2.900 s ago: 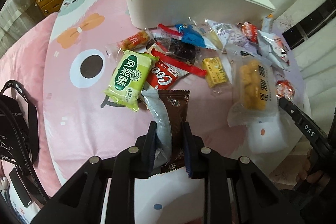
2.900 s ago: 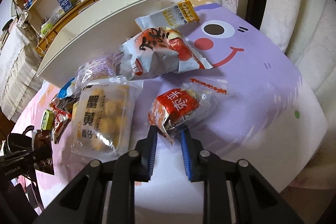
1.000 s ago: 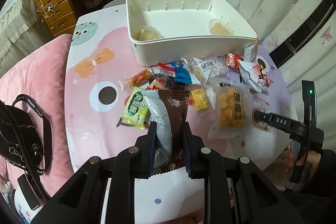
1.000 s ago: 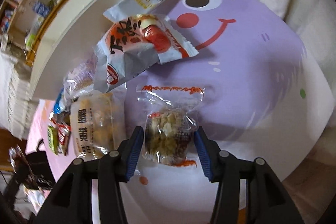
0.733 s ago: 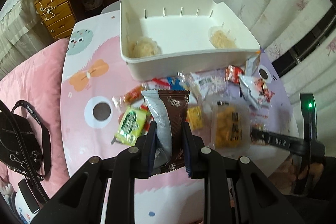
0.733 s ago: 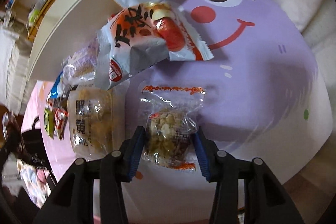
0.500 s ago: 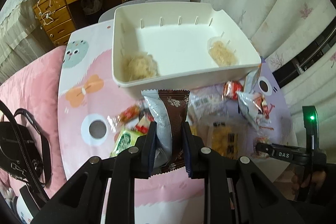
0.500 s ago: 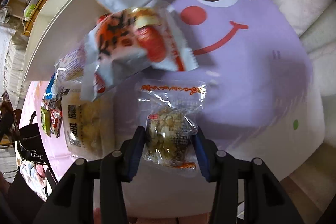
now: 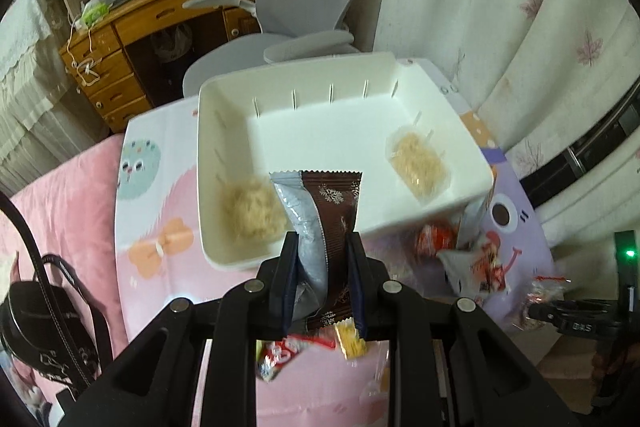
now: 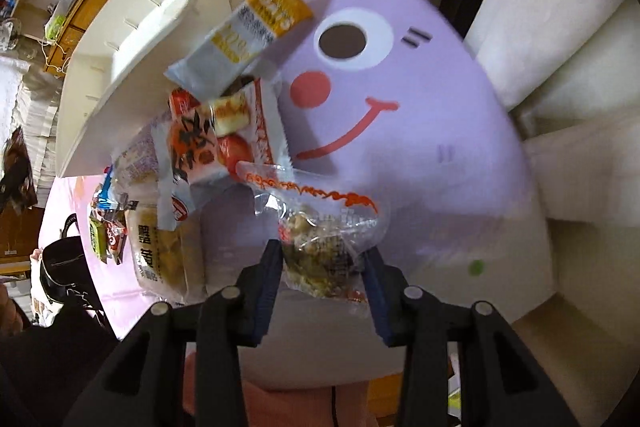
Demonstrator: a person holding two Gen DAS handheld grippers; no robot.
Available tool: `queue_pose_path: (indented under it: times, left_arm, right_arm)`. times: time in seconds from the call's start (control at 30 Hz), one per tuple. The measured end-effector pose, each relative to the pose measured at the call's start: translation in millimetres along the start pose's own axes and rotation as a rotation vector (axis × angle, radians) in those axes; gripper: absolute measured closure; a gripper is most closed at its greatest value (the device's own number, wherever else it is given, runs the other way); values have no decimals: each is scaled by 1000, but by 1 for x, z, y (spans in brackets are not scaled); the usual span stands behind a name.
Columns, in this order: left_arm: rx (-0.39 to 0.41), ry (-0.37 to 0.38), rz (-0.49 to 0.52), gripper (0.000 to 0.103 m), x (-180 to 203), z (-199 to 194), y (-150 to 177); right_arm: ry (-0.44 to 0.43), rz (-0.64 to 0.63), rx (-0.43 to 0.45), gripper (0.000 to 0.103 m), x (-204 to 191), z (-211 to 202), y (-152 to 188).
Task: Organize snacks
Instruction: 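Carry the chocolate bar and nut bag over the white tray and release both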
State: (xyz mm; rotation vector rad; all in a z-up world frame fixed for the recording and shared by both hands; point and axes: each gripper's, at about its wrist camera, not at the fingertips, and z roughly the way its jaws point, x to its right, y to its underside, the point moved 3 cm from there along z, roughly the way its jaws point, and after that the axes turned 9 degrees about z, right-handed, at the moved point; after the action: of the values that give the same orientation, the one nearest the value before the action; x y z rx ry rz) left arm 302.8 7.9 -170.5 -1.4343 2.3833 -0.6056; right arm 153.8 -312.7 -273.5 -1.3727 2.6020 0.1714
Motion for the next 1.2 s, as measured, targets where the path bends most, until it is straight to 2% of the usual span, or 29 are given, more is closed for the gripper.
queue_pose_path:
  times: [0.23,0.57,0.83,1.07,1.1,1.2]
  left_arm:
    - [43,-25,9,82,1,2,-36]
    - [60,-48,-11,82,-1,9,-68]
    - [59,-49,-36,82,-8,18,-74]
    - [62,-35,-65,81,-11,20,-78]
    - [63,-31,-69,78,-11,21,-78]
    - [47,-17,-102,54,-13,21,-76]
  right_arm:
    - [-32,-42,81,63,-9,-39,-29]
    - [-150,-164,216,63,-60,-74,-75]
    - [-254,-270,299,63,-111,-75,-104]
    - [-360,-320,289,63,-152,-68,-123]
    - [-380,-321,285,62,-157,-67,-125]
    - [-413,-312,272,58,-166,-61,-127]
